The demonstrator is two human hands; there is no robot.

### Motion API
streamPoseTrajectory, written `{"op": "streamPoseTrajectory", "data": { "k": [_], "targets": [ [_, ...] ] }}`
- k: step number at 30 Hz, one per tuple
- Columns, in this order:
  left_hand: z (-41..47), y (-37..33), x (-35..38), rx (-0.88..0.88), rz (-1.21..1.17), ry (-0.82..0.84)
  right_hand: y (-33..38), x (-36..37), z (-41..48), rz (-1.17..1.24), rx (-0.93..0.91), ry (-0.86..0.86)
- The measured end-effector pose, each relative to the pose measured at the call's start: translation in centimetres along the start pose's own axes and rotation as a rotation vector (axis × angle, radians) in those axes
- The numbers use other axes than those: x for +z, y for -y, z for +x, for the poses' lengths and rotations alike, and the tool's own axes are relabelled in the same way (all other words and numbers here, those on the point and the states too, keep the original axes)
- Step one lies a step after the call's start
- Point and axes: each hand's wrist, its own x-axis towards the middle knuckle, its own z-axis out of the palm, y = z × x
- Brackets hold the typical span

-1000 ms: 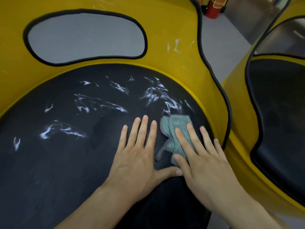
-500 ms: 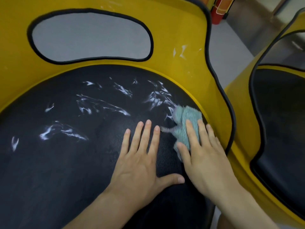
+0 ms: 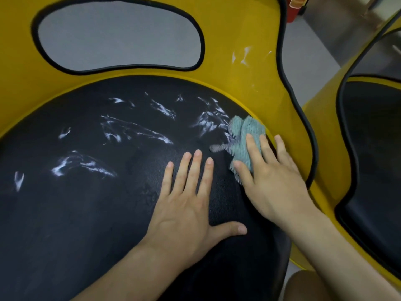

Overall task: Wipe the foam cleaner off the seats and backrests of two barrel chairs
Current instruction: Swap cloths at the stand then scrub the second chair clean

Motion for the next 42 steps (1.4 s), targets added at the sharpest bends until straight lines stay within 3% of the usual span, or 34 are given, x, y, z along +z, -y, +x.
{"op": "streamPoseTrajectory", "data": {
  "k": [6,16,22,24,33,42],
  "targets": [
    [0.0,0.0,-0.2,-0.007,-0.015,0.004,-1.0,1.1,-7.6,-0.021,-0.066,-0.013],
    [0.1,0.0,0.0,-0.020,-0.003,0.012,-0.1,0.2,3.7,0.047,-0.016,0.081],
    [0.0,0.1,-0.2,-0.017,-0.009,0.019,-1.0,1.1,-5.7,-0.060,-0.150,-0.013],
    [0.0,0.0,-0.2,-0.018,-0.013,0.021,-0.7,1.0,-6.6,-0.071,-0.104,0.084],
    [0.0,0.0,-0.2,-0.026,-0.012,0.031,-0.3,1.1,5.1,0.029,-0.015,0.010],
    [-0.1,0.0,-0.3,-0.019,-0.038,0.016,-0.6,0.8,-4.7,-0.009,-0.031,0.079]
  ]
}}
